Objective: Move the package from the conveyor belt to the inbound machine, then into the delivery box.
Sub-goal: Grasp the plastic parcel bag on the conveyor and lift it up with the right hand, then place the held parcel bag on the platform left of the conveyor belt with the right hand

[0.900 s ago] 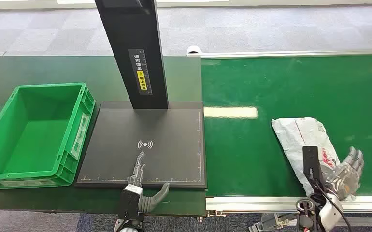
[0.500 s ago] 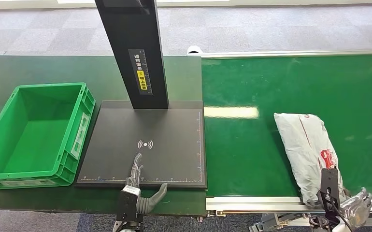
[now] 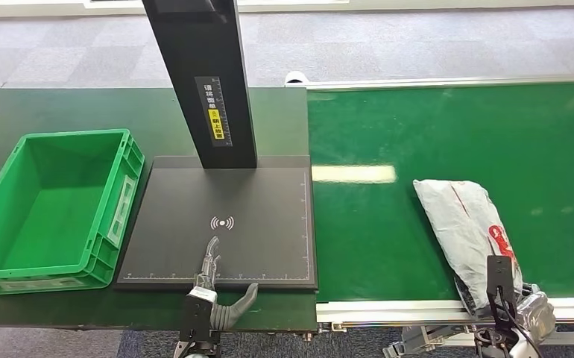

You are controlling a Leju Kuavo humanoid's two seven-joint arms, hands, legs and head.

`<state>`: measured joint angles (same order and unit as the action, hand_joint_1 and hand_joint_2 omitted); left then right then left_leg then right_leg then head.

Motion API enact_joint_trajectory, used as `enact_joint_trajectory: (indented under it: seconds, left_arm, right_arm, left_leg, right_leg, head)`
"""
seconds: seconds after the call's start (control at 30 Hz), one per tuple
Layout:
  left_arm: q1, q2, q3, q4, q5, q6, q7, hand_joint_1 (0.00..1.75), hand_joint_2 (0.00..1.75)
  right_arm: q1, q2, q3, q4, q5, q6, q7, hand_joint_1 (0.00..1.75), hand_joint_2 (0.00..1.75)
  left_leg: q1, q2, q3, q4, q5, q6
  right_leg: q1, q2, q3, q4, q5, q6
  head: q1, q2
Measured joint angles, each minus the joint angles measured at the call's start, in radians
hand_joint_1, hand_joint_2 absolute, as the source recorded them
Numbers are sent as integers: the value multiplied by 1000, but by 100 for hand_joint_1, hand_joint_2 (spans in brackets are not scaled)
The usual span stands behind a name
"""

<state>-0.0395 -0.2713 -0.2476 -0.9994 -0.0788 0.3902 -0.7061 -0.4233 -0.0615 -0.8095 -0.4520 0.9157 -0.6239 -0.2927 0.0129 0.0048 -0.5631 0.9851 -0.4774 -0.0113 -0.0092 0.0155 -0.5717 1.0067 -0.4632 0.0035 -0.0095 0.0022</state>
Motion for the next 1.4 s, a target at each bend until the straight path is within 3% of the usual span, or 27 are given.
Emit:
enact_joint_trajectory:
  seconds: [0.2, 0.33, 0.43, 0.57, 0.8, 0.97, 1.1, 1.2, 1.4]
  left_arm:
    - [0, -2, 0, 0, -3, 15, 0, 0, 175]
    - [3, -1, -5, -15, -15, 106, 0, 0, 175]
    - [7, 2, -13, -43, -11, 169, 0, 0, 175]
    - [19, 5, -11, -85, 8, 169, 0, 0, 175]
    - [54, 14, -1, -239, 2, 126, 1, 0, 175]
    - [74, 23, -2, -348, -13, 132, 1, 0, 175]
    - [78, 29, -9, -423, -26, 136, 1, 0, 175]
    - [79, 30, -14, -453, -34, 133, 1, 0, 175]
    - [82, 32, -18, -481, -35, 132, 2, 0, 175]
  right_arm:
    - [-14, 48, 22, -44, -17, 14, -102, 175, 175]
    - [8, 108, 81, -179, -35, 21, -131, 175, 175]
    - [54, 166, 161, -338, -39, 30, -133, 175, 175]
    - [126, 238, 307, -567, -32, 42, -125, 175, 175]
    - [190, 280, 569, -785, -59, 43, -99, 175, 175]
    - [195, 288, 690, -825, -90, 61, -93, 175, 175]
    - [169, 294, 772, -789, -131, 142, -79, 175, 175]
    - [142, 300, 813, -729, -166, 197, -80, 175, 175]
    - [119, 307, 847, -670, -178, 211, -81, 175, 175]
  left_leg:
    - [0, -4, -1, 0, 4, 2]
    - [0, -5, -2, 0, 4, 2]
    - [0, -5, -3, 0, 4, 2]
    - [0, -5, -5, 0, 4, 2]
    - [0, -5, -5, 0, 4, 2]
    - [0, -5, -5, 0, 4, 2]
    - [0, -5, -5, 0, 4, 2]
    - [0, -5, -5, 0, 4, 2]
    - [0, -6, -6, 0, 4, 2]
  right_leg:
    - [0, -4, -1, 0, 1, 1]
    - [0, -4, -2, 0, 1, 1]
    - [0, -4, -3, 0, 1, 1]
    - [0, -4, -5, 0, 1, 1]
    - [0, -4, -5, 0, 1, 1]
    - [0, -4, -5, 0, 1, 1]
    - [0, -4, -5, 0, 1, 1]
    - [0, -5, -5, 0, 1, 1]
    - [0, -5, -5, 0, 1, 1]
  head:
    - [0, 0]
    - [0, 0]
    - [0, 0]
    - [0, 0]
    - [0, 0]
    - [0, 0]
    - [0, 0]
    - [0, 0]
    - [0, 0]
